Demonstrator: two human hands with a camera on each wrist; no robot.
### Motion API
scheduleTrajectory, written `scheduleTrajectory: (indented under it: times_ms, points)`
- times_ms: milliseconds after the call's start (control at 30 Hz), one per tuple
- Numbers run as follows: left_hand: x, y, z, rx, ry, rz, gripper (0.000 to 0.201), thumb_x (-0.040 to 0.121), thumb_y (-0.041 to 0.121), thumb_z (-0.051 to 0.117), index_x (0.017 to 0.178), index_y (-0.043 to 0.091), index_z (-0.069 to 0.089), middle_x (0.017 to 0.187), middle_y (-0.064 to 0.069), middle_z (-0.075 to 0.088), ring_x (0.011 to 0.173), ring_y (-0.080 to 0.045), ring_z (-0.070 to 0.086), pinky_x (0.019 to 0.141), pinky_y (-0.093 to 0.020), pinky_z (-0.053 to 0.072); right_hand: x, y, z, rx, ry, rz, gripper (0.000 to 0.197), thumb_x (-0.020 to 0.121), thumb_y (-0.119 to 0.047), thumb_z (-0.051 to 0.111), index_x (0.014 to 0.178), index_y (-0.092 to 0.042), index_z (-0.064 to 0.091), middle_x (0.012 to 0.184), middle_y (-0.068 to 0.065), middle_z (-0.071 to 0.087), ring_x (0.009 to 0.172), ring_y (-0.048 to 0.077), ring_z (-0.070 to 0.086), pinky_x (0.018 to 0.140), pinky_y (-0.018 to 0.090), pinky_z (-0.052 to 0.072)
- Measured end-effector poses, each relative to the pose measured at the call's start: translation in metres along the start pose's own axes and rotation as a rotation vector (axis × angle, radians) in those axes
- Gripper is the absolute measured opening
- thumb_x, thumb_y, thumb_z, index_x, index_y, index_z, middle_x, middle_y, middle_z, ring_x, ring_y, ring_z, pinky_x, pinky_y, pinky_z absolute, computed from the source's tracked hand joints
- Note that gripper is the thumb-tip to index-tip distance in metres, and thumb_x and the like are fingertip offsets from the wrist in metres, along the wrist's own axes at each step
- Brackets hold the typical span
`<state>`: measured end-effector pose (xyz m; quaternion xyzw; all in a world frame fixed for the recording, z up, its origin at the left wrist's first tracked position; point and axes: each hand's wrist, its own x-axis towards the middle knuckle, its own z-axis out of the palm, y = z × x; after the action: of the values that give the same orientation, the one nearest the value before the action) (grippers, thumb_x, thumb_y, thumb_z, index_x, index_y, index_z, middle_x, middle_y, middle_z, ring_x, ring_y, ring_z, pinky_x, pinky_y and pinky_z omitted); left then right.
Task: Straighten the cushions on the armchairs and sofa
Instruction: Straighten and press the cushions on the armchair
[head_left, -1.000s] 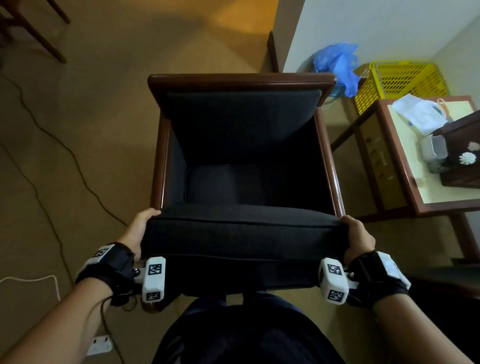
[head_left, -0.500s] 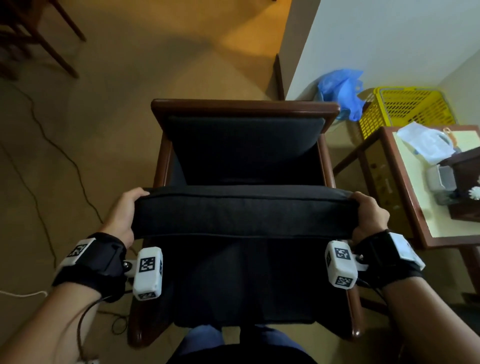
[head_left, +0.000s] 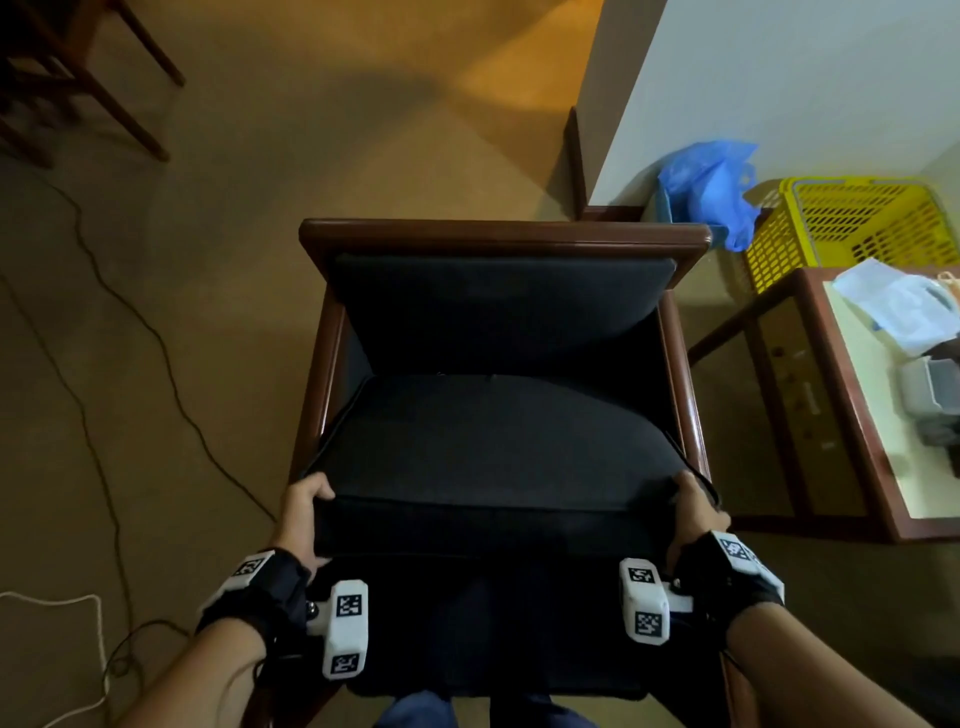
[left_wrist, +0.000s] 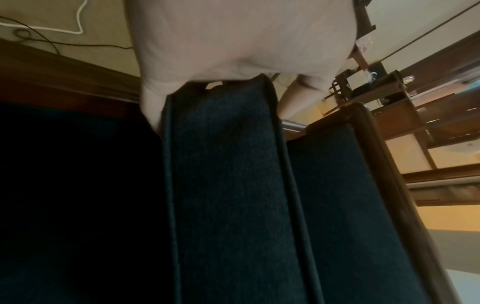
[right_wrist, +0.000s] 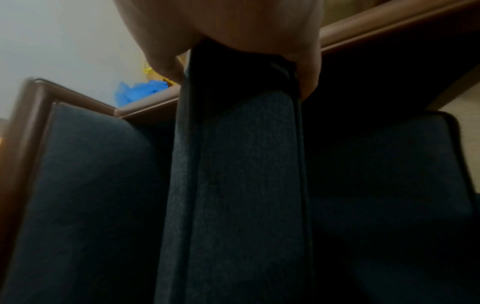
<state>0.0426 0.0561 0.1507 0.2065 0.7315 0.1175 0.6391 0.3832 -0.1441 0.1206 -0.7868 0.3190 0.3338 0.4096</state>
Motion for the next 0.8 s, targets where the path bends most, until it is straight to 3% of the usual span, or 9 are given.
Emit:
scheduleTrajectory:
  times_ms: [100, 167, 233, 367, 467, 567, 667, 767, 800]
  points:
    - [0.007, 0.015, 0.005, -0.021, 0.044, 0.074, 0.011, 0.077, 0.028, 0.052, 0.079, 0.018, 0.054, 0.08, -0.005, 0.055, 0.073, -0.023, 0.052, 0.064, -0.032, 0.039, -0.01, -0.018, 0.012, -0.031, 0.008, -0.088, 0.117, 0.047, -0.063, 0.062, 0.149, -0.018, 0.027, 0.141, 0.022, 0.046, 0.119, 0.047, 0.051, 0.096, 0.054, 0.046]
    - [0.014, 0.037, 0.01, 0.0, 0.062, 0.18, 0.037, 0.076, 0.039, 0.058, 0.107, 0.018, 0.062, 0.101, -0.007, 0.063, 0.085, -0.022, 0.058, 0.065, -0.033, 0.042, -0.019, -0.042, 0.02, -0.053, 0.013, -0.158, 0.115, 0.047, -0.069, 0.056, 0.147, -0.019, 0.03, 0.143, 0.023, 0.044, 0.123, 0.047, 0.048, 0.103, 0.056, 0.042]
    - [0.017, 0.065, 0.017, 0.052, 0.066, 0.275, 0.055, 0.078, 0.041, 0.064, 0.127, 0.018, 0.054, 0.116, -0.008, 0.061, 0.093, -0.021, 0.058, 0.065, -0.034, 0.044, -0.03, -0.07, 0.03, -0.086, 0.02, -0.224, 0.109, 0.051, -0.073, 0.053, 0.145, -0.022, 0.035, 0.145, 0.02, 0.041, 0.125, 0.045, 0.045, 0.104, 0.056, 0.042]
    - [0.02, 0.117, 0.041, 0.079, 0.026, 0.424, 0.035, 0.089, 0.019, 0.064, 0.122, 0.013, 0.052, 0.114, -0.004, 0.058, 0.104, -0.019, 0.053, 0.089, -0.034, 0.041, -0.039, -0.117, 0.055, -0.168, -0.001, -0.373, 0.083, 0.078, -0.06, 0.057, 0.148, -0.021, 0.032, 0.148, 0.019, 0.03, 0.127, 0.046, 0.041, 0.106, 0.049, 0.04]
    - [0.023, 0.149, 0.051, 0.019, -0.093, 0.447, 0.026, 0.09, 0.011, 0.063, 0.115, 0.016, 0.057, 0.114, 0.002, 0.059, 0.116, -0.013, 0.049, 0.105, -0.032, 0.037, -0.039, -0.137, 0.073, -0.241, -0.006, -0.489, 0.075, 0.087, -0.045, 0.059, 0.151, -0.02, 0.028, 0.149, 0.021, 0.027, 0.127, 0.047, 0.042, 0.104, 0.045, 0.037]
    - [0.032, 0.176, 0.054, -0.055, -0.193, 0.438, 0.075, 0.082, 0.018, 0.071, 0.148, 0.008, 0.036, 0.146, -0.004, 0.046, 0.136, -0.019, 0.039, 0.112, -0.032, 0.032, -0.035, -0.155, 0.085, -0.295, -0.044, -0.547, 0.077, 0.09, -0.038, 0.061, 0.154, -0.025, 0.02, 0.154, 0.022, 0.02, 0.133, 0.047, 0.038, 0.11, 0.045, 0.034]
    - [0.038, 0.19, 0.061, -0.116, -0.241, 0.454, 0.106, 0.062, 0.025, 0.079, 0.152, 0.009, 0.025, 0.152, -0.009, 0.042, 0.14, -0.027, 0.036, 0.113, -0.032, 0.032, -0.033, -0.174, 0.093, -0.291, -0.186, -0.582, 0.089, 0.084, -0.032, 0.067, 0.156, -0.028, 0.015, 0.156, 0.02, 0.023, 0.135, 0.043, 0.037, 0.114, 0.044, 0.034]
    - [0.035, 0.189, 0.072, -0.159, -0.226, 0.498, 0.084, 0.082, 0.012, 0.068, 0.153, 0.013, 0.025, 0.136, -0.006, 0.049, 0.131, -0.024, 0.036, 0.115, -0.031, 0.03, -0.007, -0.178, 0.093, -0.191, -0.346, -0.647, 0.112, 0.047, -0.037, 0.073, 0.151, -0.035, 0.03, 0.143, 0.012, 0.051, 0.126, 0.035, 0.052, 0.108, 0.048, 0.044]
    - [0.039, 0.186, 0.074, -0.165, -0.21, 0.53, 0.075, 0.088, 0.008, 0.063, 0.152, 0.016, 0.026, 0.126, -0.002, 0.051, 0.127, -0.023, 0.036, 0.115, -0.032, 0.031, 0.011, -0.175, 0.092, -0.141, -0.391, -0.641, 0.112, 0.043, -0.035, 0.073, 0.148, -0.034, 0.035, 0.137, 0.01, 0.057, 0.122, 0.032, 0.056, 0.106, 0.049, 0.046]
